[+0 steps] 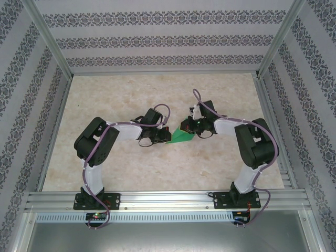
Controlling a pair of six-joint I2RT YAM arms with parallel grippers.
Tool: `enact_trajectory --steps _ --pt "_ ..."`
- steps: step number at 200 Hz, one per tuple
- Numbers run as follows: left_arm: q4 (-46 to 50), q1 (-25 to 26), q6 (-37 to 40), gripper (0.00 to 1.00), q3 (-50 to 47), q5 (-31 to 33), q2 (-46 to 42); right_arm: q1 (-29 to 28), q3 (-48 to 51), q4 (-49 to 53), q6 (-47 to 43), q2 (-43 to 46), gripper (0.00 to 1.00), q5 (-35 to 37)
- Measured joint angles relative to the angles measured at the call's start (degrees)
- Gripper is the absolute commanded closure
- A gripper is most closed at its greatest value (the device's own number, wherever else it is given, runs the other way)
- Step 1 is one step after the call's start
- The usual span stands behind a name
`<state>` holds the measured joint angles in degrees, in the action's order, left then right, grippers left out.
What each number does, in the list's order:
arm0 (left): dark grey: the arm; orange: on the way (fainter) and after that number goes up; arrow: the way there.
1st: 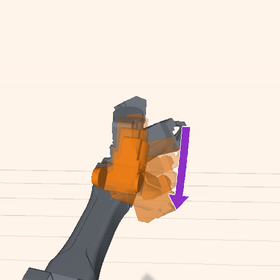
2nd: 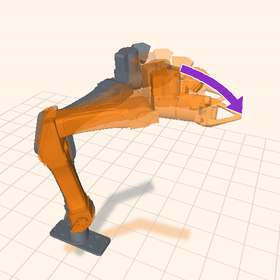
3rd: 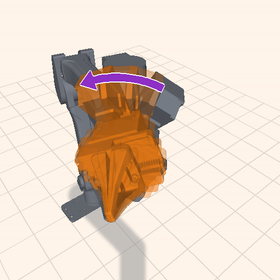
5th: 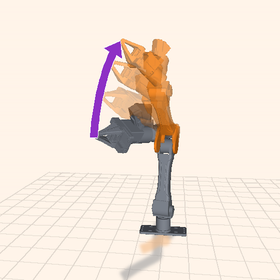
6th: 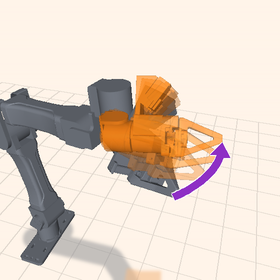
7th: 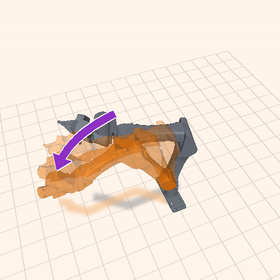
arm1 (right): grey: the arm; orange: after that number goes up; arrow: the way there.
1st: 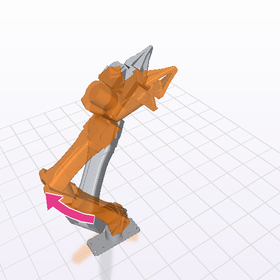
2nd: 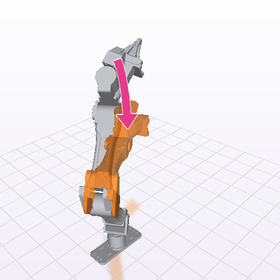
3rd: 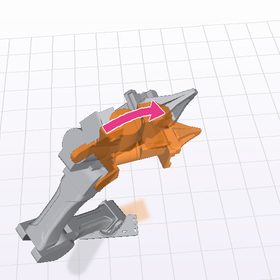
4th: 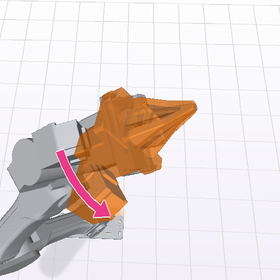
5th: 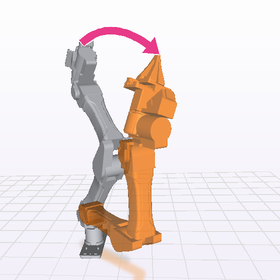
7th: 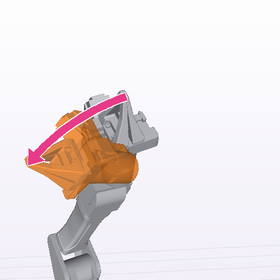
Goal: Fold a paper plane with a square sheet of paper (pick it up from the middle)
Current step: Fourth fold the wing at the center of the table.
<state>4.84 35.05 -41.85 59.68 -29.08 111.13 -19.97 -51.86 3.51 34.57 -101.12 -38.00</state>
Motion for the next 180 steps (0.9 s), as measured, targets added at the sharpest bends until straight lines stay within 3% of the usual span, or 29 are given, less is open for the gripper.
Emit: enact_trajectory --steps 72,180 --pt "0.0 0.0 0.0 1.0 0.0 0.0 0.0 -5.1 -0.7 1.2 -0.4 -1.9 0.96 1.2" --pt "0.3 0.0 -0.3 1.0 0.0 0.5 0.0 -4.9 -1.0 2.0 -0.7 -6.8 0.97 1.5"
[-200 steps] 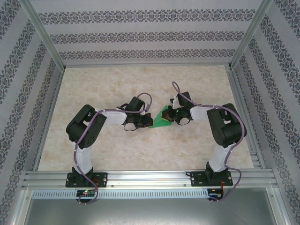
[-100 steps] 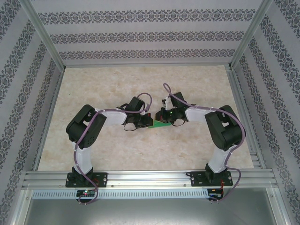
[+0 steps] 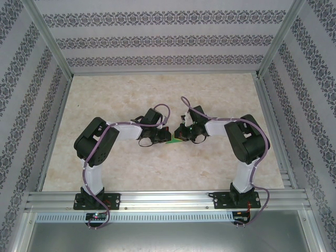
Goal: Fold a paper plane with a square sheet of paper (pick it up from the middle)
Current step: Fourth fold the wing at the center of the table.
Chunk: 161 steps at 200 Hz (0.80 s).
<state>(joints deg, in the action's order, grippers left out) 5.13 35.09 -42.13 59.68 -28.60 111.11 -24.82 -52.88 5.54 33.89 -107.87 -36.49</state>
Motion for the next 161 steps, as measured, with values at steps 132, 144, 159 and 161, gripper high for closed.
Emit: enact_trajectory --steps 132,144,159,161 --pt "0.2 0.3 0.0 1.0 -0.3 1.0 -0.3 10.4 0.1 -2.3 1.1 1.7 0.96 2.2" --pt "0.2 0.3 0.0 1.0 -0.3 1.0 -0.3 9.6 0.1 -2.5 1.2 4.1 0.96 3.1" --pt "0.2 0.3 0.0 1.0 -0.3 1.0 -0.3 7.3 0.1 -3.4 1.7 6.8 0.96 3.6" --pt "0.2 0.3 0.0 1.0 -0.3 1.0 -0.3 6.9 0.2 -3.5 1.8 7.1 0.96 3.6"
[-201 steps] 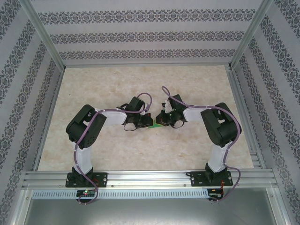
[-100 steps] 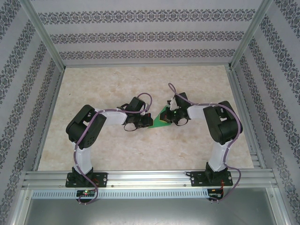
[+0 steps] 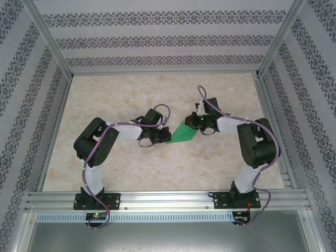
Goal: Fold a paper plane with a square sheet of paper (pick it up from the middle)
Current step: Fourth fold the wing at the center of the table.
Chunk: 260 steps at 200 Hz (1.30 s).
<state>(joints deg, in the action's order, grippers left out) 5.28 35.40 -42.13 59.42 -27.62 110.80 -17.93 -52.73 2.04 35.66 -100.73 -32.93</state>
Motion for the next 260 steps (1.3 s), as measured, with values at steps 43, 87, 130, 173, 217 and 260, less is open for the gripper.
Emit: enact_trajectory --steps 43,87,130,173,217,260 --pt "0.0 0.0 0.0 1.0 0.0 0.0 0.0 -8.3 0.7 -3.6 2.6 -0.4 0.96 -0.2" --pt "0.0 0.0 0.0 1.0 0.0 0.0 0.0 -8.5 2.3 -6.1 4.9 -7.3 0.97 -0.3" --pt "0.1 0.0 0.0 1.0 0.0 0.0 0.0 -6.1 3.6 -8.8 5.2 -7.6 0.97 -2.6" --pt "-0.4 0.0 0.0 1.0 -0.4 0.0 -0.1 1.9 3.7 -8.3 4.6 -7.6 0.97 -3.9" --pt "-1.4 0.0 -0.1 1.0 -1.0 0.0 -0.4 7.7 3.0 -6.6 3.4 -7.6 0.97 -3.5" --pt "-1.6 0.0 -0.1 1.0 -1.1 0.0 -0.4 11.4 2.8 -6.4 3.5 -7.6 0.97 -2.8"
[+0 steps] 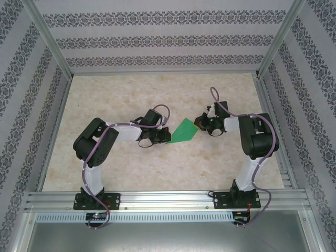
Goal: Fold a paper plane with a square sheet of paper (pick it up from the middle)
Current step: Fourth fold the wing at the center of the table.
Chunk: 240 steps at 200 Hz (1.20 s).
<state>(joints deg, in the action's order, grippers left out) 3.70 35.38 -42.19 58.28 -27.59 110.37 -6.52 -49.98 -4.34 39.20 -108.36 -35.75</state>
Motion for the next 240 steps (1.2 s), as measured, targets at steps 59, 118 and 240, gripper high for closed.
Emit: enact_trajectory --steps 59,118,240 --pt "0.0 0.0 0.0 1.0 0.0 0.0 0.0 2.9 0.9 0.0 0.4 4.2 0.96 4.5" --pt "0.0 0.0 0.0 1.0 0.0 -0.1 0.0 -7.3 3.1 -1.3 2.6 9.1 0.95 4.2" --pt "0.0 0.0 0.8 1.0 -1.2 -0.2 -1.0 -12.7 1.6 -2.8 5.3 0.0 0.96 -1.7"
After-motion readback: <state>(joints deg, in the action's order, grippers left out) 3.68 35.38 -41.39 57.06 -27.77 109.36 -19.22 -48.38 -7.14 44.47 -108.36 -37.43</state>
